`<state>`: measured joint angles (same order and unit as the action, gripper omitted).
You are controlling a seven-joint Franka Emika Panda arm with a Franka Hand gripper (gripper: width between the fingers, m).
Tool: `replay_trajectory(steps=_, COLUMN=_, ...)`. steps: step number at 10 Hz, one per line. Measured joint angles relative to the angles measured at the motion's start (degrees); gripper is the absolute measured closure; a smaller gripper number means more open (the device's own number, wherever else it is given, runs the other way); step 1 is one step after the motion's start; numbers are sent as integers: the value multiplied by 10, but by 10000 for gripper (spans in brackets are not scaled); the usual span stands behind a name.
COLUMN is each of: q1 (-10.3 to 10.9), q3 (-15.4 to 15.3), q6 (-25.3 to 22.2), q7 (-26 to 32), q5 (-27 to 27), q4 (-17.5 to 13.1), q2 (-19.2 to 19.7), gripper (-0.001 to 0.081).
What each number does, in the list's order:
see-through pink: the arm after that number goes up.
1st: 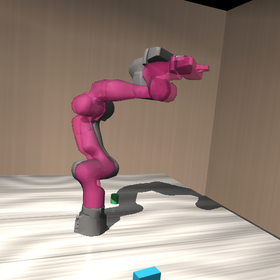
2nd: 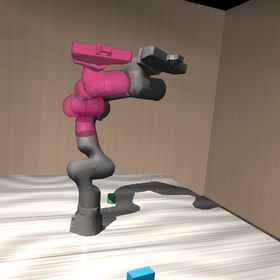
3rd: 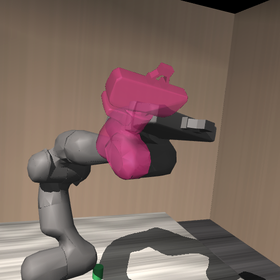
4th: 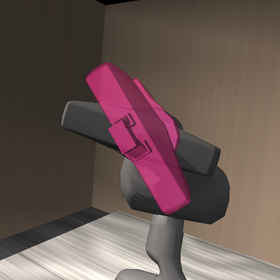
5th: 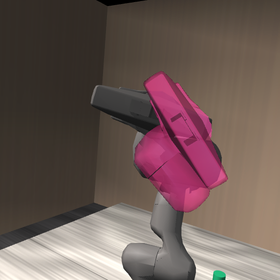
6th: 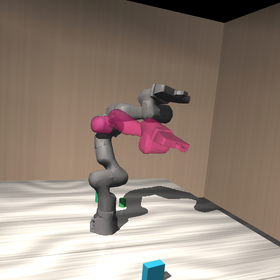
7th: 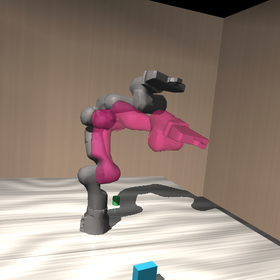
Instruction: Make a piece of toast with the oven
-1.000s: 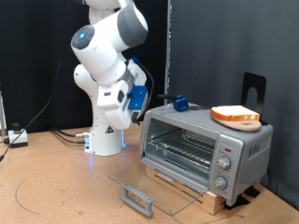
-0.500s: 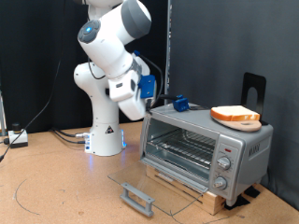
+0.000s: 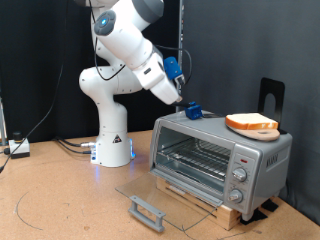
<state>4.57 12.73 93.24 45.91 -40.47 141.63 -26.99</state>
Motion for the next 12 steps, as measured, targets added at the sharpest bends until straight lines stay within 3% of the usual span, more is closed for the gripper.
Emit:
replay_trajectory(steps=1, q1=1, q3=-6, q6=2, q7=1, q5=0, q4=15, q2=-25, gripper=-2)
replay_trajectory(steps=4, q1=2, q3=-22, q6=23, q7=14, q5=2, q4=23, q2=-34, gripper=-2)
replay_trajectory(steps=7, q1=5, q3=-85, q6=84, q7=29, q5=13, q4=68, q2=-109, gripper=-2)
replay_trajectory(steps=12, q1=1, q3=-154, q6=97, q7=-62, q5=13, q4=129, q2=-249, gripper=-2)
